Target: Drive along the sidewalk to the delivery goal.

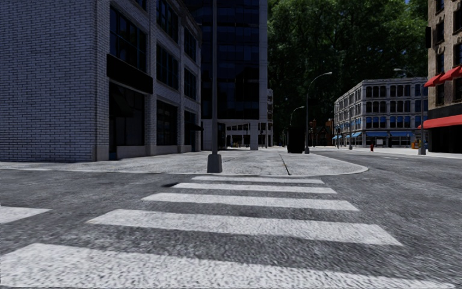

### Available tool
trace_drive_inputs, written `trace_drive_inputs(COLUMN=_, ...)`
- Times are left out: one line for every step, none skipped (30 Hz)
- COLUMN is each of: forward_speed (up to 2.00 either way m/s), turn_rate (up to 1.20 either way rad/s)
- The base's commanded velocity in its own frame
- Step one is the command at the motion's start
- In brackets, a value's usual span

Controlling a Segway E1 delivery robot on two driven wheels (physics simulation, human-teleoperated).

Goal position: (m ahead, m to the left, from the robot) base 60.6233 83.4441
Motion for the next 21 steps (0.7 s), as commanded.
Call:
trace_drive_inputs(forward_speed=2.00, turn_rate=0.00)
trace_drive_inputs(forward_speed=2.00, turn_rate=-0.15)
trace_drive_inputs(forward_speed=2.00, turn_rate=-0.15)
trace_drive_inputs(forward_speed=2.00, turn_rate=-0.35)
trace_drive_inputs(forward_speed=2.00, turn_rate=-0.71)
trace_drive_inputs(forward_speed=2.00, turn_rate=-0.80)
trace_drive_inputs(forward_speed=2.00, turn_rate=-0.80)
trace_drive_inputs(forward_speed=2.00, turn_rate=-0.91)
trace_drive_inputs(forward_speed=2.00, turn_rate=-0.96)
trace_drive_inputs(forward_speed=2.00, turn_rate=-0.98)
trace_drive_inputs(forward_speed=2.00, turn_rate=-0.98)
trace_drive_inputs(forward_speed=2.00, turn_rate=-0.98)
trace_drive_inputs(forward_speed=2.00, turn_rate=-0.90)
trace_drive_inputs(forward_speed=2.00, turn_rate=-0.90)
trace_drive_inputs(forward_speed=2.00, turn_rate=-0.72)
trace_drive_inputs(forward_speed=2.00, turn_rate=-0.52)
trace_drive_inputs(forward_speed=2.00, turn_rate=-0.03)
trace_drive_inputs(forward_speed=2.00, turn_rate=0.00)
trace_drive_inputs(forward_speed=2.00, turn_rate=0.00)
trace_drive_inputs(forward_speed=2.00, turn_rate=0.00)
trace_drive_inputs(forward_speed=2.00, turn_rate=0.00)
